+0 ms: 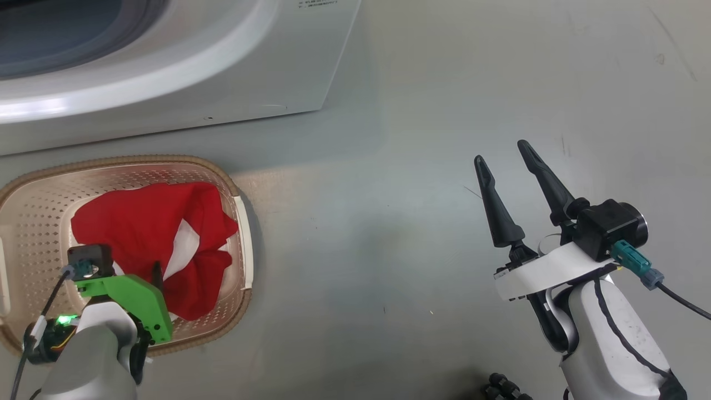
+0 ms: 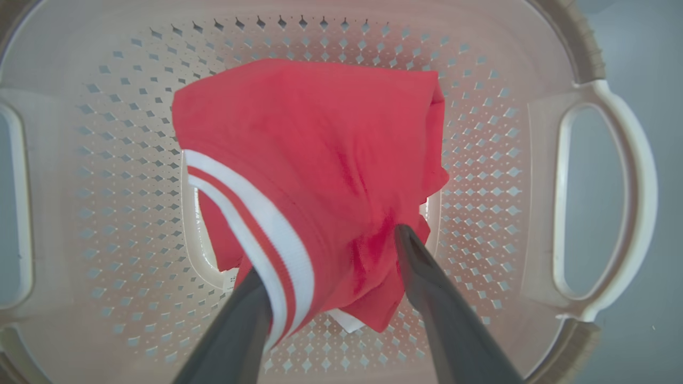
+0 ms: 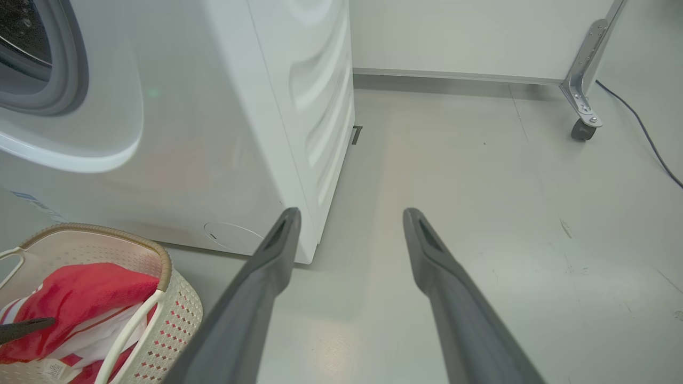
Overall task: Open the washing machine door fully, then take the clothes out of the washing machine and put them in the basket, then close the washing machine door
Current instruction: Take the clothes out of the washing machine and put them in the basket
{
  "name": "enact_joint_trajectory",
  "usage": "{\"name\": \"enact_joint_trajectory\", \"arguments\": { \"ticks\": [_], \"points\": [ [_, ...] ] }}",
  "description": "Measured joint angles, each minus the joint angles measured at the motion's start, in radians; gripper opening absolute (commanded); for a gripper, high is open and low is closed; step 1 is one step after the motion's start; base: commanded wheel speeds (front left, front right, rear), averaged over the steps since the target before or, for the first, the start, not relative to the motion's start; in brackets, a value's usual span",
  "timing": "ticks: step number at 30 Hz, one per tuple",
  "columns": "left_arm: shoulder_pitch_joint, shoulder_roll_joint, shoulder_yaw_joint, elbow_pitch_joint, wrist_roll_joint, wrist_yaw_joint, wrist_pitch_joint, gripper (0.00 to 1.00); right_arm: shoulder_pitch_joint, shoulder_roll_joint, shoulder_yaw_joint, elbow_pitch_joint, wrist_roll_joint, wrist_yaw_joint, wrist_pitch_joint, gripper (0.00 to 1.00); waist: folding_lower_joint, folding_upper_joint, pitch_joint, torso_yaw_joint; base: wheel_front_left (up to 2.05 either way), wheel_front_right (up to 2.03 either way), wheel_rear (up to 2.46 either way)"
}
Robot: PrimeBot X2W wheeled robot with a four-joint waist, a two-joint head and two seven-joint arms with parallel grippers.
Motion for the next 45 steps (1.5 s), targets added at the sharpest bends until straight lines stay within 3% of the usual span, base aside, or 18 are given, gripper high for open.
{"name": "enact_joint_trajectory", "arguments": {
  "ticks": [15,24,34,45],
  "points": [
    [0.047,-0.007,-0.038,0.066,0.019,-0.017,-0.109,1.00,0.000,0.002,-0.014,0.044,0.003,0.000,0.000,1.00,0.0000,0.0000,-0.133,0.033,0.00,0.00,0.00],
    [0.059,-0.012,-0.043,0.034,0.026,-0.032,-0.183,1.00,0.029,0.002,-0.039,0.072,0.008,0.000,0.000,1.00,0.0000,0.0000,-0.247,0.077,0.00,0.00,0.00],
    [0.083,-0.039,-0.043,-0.081,0.021,-0.052,-0.193,1.00,0.108,-0.004,-0.091,0.089,0.021,0.000,0.000,1.00,0.0000,0.0000,-0.395,0.134,0.00,0.00,0.00],
    [0.118,-0.060,-0.024,-0.380,0.014,-0.061,-0.193,1.00,0.166,-0.007,-0.116,0.078,0.028,0.000,0.000,1.00,0.0000,0.0000,-0.494,0.192,0.00,0.00,0.00]
  ]
}}
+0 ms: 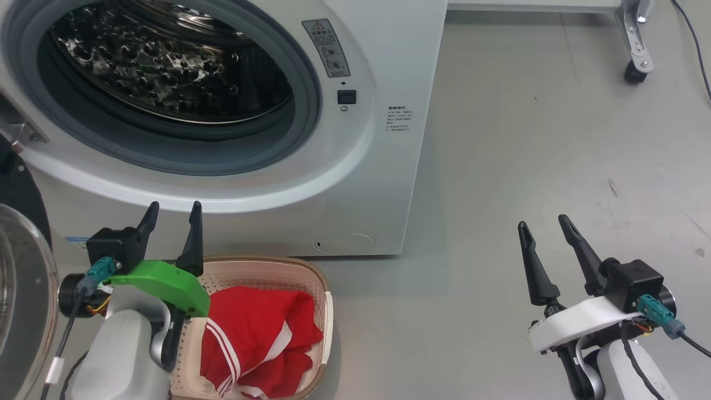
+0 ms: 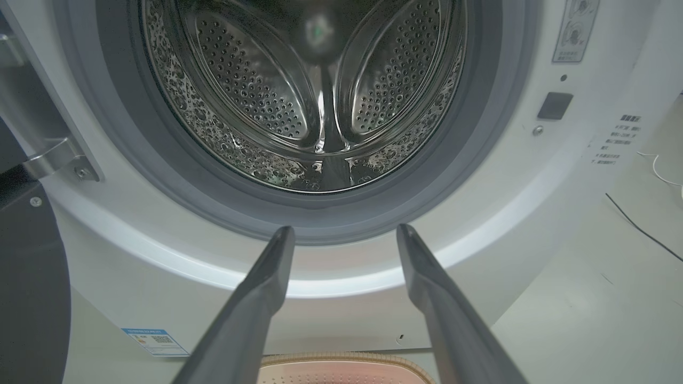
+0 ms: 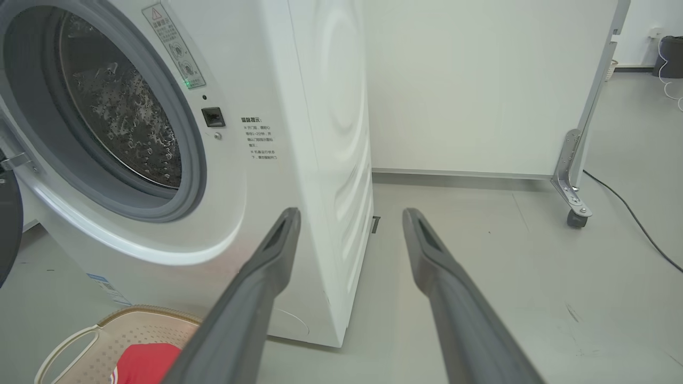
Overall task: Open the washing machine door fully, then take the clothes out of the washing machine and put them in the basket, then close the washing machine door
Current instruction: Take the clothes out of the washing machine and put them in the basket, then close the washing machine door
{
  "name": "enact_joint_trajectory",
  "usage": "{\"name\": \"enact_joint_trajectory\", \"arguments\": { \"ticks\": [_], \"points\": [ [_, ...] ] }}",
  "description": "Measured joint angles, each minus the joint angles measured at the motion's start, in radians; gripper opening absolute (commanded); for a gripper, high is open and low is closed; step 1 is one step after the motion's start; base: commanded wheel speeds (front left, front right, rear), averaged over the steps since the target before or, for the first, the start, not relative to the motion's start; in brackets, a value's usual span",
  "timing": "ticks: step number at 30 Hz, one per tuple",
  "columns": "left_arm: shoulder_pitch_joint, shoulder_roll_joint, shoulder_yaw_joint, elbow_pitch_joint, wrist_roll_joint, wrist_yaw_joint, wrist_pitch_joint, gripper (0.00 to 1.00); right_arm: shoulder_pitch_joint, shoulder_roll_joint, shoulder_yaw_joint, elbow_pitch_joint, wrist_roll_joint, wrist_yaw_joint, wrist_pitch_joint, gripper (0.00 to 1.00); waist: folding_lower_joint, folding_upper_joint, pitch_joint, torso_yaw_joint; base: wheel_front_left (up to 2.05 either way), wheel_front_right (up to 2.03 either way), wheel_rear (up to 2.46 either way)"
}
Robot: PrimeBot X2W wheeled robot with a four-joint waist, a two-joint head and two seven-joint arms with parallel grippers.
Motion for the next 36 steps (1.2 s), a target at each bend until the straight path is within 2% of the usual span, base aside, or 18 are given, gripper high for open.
{"name": "enact_joint_trajectory", "arguments": {
  "ticks": [4,9,25,36],
  "points": [
    [0.057,-0.001,0.007,-0.103,0.000,0.000,-0.002,1.00,0.007,0.001,-0.001,-0.016,0.000,0.000,0.000,1.00,0.0000,0.0000,-0.025,0.022,0.00,0.00,0.00],
    [0.104,-0.003,-0.012,-0.165,0.002,-0.001,-0.003,1.00,0.019,0.002,-0.017,-0.037,0.000,0.000,0.000,1.00,0.0000,0.0000,-0.035,0.030,0.00,0.00,0.00],
    [0.249,-0.008,-0.017,-0.300,-0.014,-0.001,-0.003,1.00,0.062,0.008,-0.050,-0.075,0.001,0.000,0.000,1.00,0.0000,0.0000,-0.070,0.023,0.00,0.00,0.00],
    [0.287,-0.008,-0.024,-0.374,-0.012,-0.001,-0.003,1.00,0.064,0.008,-0.062,-0.091,0.001,0.000,0.000,1.00,0.0000,0.0000,-0.073,0.020,0.00,0.00,0.00]
  ]
}}
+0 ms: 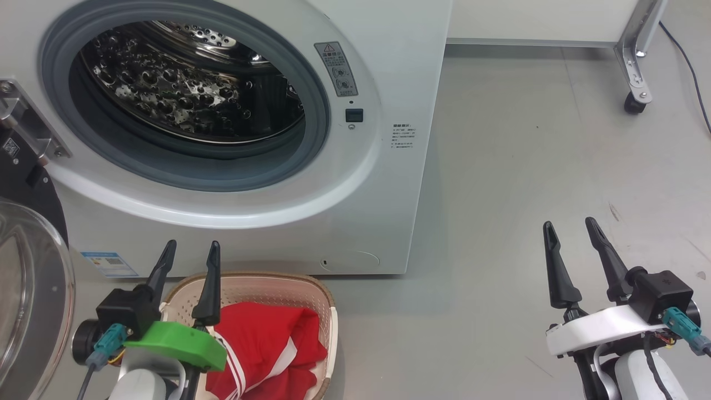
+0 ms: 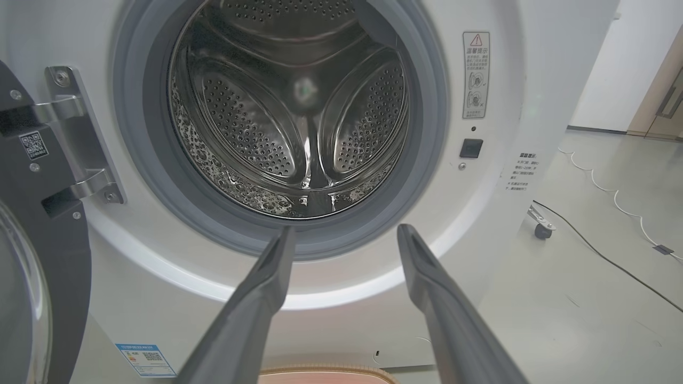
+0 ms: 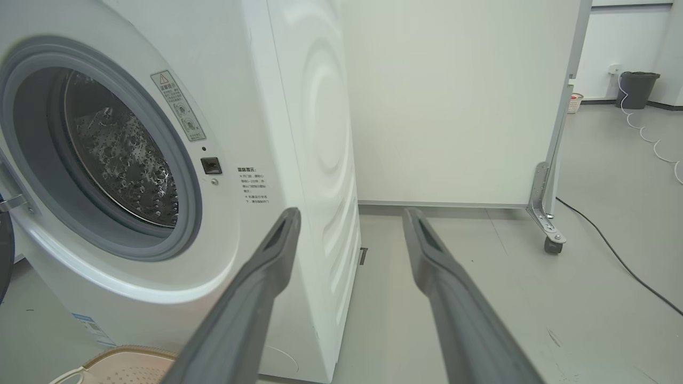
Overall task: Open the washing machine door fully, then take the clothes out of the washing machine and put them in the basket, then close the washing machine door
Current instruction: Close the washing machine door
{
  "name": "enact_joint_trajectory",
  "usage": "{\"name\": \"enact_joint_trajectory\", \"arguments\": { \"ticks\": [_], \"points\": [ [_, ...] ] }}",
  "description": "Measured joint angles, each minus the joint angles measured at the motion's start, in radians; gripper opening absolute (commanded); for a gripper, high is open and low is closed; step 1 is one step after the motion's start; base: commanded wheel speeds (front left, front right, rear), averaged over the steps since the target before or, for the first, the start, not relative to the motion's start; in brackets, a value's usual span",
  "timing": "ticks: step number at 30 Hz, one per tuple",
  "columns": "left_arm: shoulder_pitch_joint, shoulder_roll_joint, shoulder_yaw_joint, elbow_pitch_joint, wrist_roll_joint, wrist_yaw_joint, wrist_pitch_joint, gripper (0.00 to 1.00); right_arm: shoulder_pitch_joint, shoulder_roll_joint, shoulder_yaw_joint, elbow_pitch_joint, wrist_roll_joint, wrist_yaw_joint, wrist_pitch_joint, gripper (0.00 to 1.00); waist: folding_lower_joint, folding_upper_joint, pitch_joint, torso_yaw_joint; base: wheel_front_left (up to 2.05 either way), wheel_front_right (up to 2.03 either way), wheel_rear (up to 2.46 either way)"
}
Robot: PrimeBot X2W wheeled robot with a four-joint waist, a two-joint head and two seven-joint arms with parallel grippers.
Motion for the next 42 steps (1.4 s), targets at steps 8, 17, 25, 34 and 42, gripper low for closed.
{"name": "enact_joint_trajectory", "arguments": {
  "ticks": [8,17,25,34,42],
  "points": [
    [0.027,0.000,-0.001,-0.029,-0.001,-0.003,0.000,1.00,0.003,0.000,-0.001,-0.006,-0.001,0.000,0.000,1.00,0.0000,0.0000,-0.007,-0.001,0.00,0.00,0.00],
    [0.042,0.000,-0.002,-0.053,-0.001,-0.003,0.000,1.00,0.018,0.001,0.000,-0.009,-0.001,0.000,0.000,1.00,0.0000,0.0000,-0.012,-0.003,0.00,0.00,0.00],
    [0.053,0.000,-0.006,-0.067,-0.001,-0.003,0.000,1.00,0.019,0.002,0.000,-0.011,-0.001,0.000,0.000,1.00,0.0000,0.0000,-0.015,-0.008,0.00,0.00,0.00],
    [0.067,0.000,-0.012,-0.075,-0.001,-0.003,0.000,1.00,0.020,0.004,0.001,-0.011,-0.001,0.000,0.000,1.00,0.0000,0.0000,-0.018,-0.011,0.00,0.00,0.00],
    [0.069,0.000,-0.018,-0.080,-0.002,-0.003,0.000,1.00,0.021,0.005,0.001,-0.010,-0.001,0.000,0.000,1.00,0.0000,0.0000,-0.022,-0.010,0.00,0.00,0.00]
  ]
}}
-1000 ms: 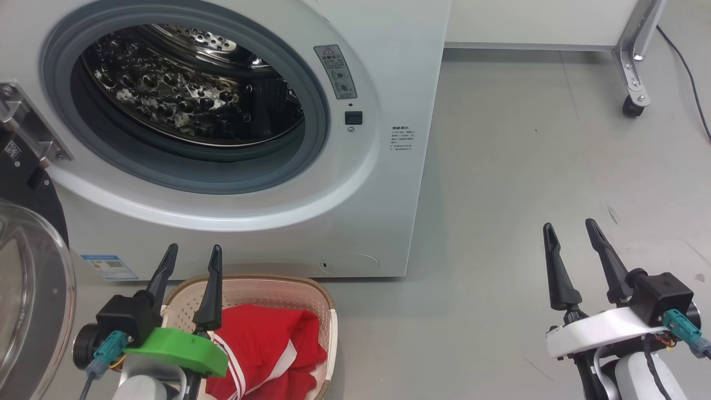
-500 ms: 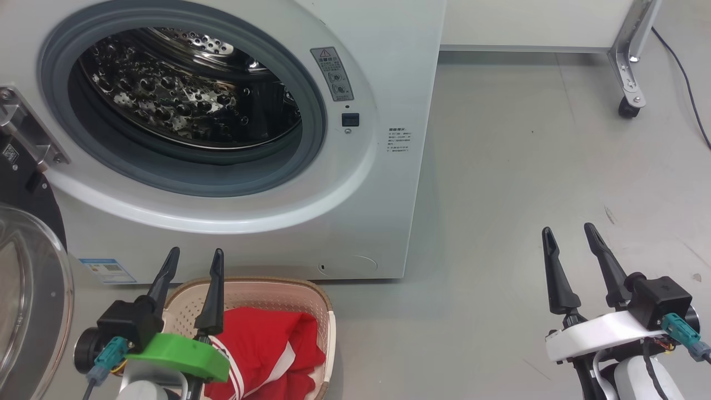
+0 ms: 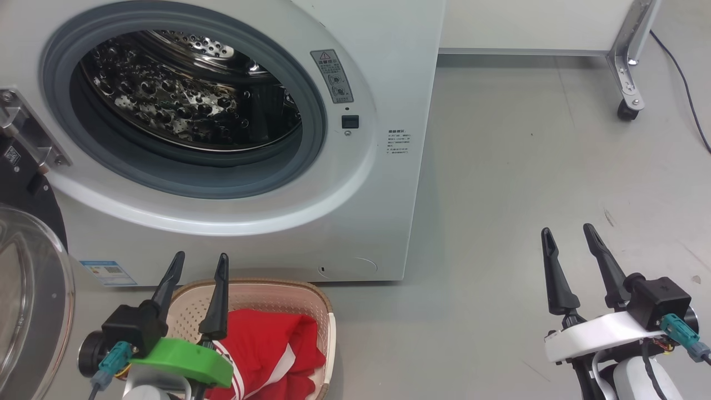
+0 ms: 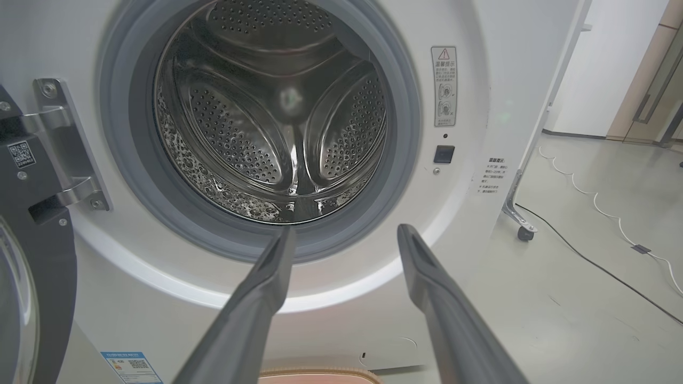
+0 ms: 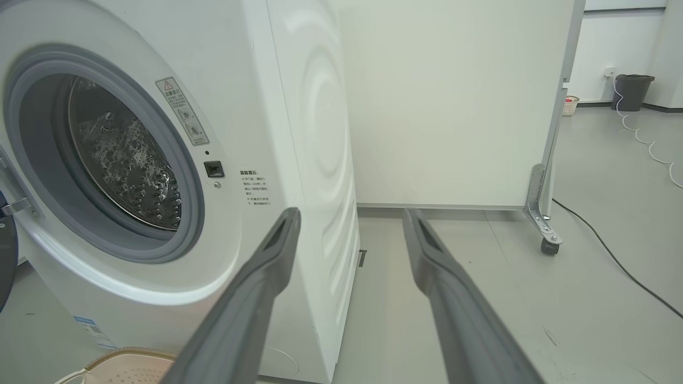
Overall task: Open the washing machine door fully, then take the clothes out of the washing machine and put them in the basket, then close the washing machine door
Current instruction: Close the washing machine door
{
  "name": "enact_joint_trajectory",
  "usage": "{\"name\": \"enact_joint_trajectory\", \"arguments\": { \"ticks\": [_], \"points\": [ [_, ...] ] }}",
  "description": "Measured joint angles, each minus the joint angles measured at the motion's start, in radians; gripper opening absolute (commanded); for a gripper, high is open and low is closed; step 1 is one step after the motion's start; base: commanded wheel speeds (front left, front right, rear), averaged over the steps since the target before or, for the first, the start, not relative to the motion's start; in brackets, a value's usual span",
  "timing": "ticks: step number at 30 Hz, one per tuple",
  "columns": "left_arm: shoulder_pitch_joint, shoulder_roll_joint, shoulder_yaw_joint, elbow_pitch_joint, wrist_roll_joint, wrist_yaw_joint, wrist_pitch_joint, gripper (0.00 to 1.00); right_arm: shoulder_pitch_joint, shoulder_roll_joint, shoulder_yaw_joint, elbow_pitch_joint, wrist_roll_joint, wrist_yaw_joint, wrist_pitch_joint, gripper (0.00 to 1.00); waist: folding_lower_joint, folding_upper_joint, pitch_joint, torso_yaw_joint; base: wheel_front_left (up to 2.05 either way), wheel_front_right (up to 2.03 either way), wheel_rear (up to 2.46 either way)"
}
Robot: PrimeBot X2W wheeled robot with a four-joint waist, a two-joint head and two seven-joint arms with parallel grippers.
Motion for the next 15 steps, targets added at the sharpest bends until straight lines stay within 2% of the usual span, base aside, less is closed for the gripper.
{"name": "enact_joint_trajectory", "arguments": {
  "ticks": [15],
  "points": [
    [0.010,0.000,-0.003,0.002,-0.003,0.000,0.000,1.00,0.003,0.002,0.008,0.002,0.000,0.000,0.000,1.00,0.0000,0.0000,-0.001,-0.004,-0.20,0.20,0.00]
  ]
}}
